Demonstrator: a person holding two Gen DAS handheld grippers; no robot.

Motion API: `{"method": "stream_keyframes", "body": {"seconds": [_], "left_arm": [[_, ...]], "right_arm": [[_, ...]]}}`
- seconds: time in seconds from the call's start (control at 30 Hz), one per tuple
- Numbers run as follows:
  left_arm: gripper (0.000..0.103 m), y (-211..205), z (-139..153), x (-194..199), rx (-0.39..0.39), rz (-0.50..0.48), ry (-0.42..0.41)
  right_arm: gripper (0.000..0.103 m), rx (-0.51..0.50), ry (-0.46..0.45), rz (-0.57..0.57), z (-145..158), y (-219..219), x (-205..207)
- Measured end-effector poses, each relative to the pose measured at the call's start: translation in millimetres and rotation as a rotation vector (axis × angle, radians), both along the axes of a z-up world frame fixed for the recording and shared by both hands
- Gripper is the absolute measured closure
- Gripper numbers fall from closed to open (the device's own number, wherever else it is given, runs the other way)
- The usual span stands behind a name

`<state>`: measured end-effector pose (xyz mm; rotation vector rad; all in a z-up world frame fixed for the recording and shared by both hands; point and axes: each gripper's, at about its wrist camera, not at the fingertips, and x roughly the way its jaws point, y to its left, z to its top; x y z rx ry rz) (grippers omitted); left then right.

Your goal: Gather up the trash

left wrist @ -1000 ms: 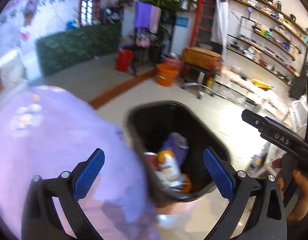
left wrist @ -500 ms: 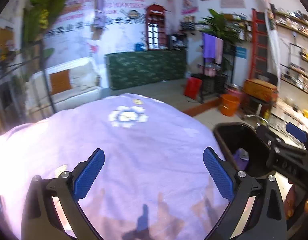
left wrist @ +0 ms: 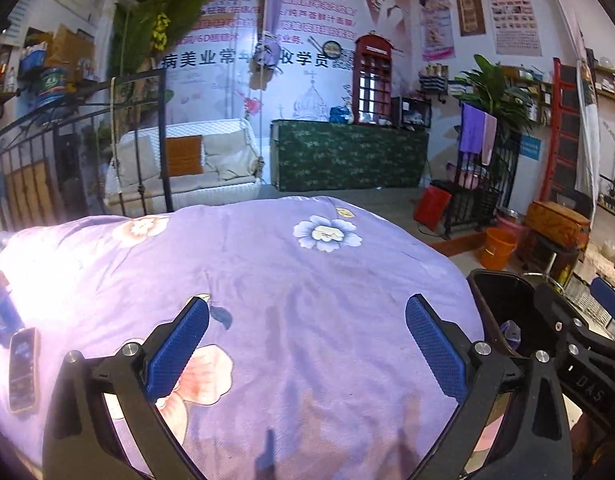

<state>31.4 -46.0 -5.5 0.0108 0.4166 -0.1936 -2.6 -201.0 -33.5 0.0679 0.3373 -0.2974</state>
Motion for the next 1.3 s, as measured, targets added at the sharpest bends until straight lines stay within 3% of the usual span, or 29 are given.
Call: {"method": "stream_keyframes", "body": {"seconds": [0.4,1.3], "left_arm": [[0.006,8,4,-4,-0.045,0.004,-0.021],[0.006,7,3,-8,-0.044,0.003,-0.026]], "right_arm": [[0.006,-0.002,0.000,0.025,5,14,-9],[0.006,0.012,0.013,0.023,4,8,-5]]}}
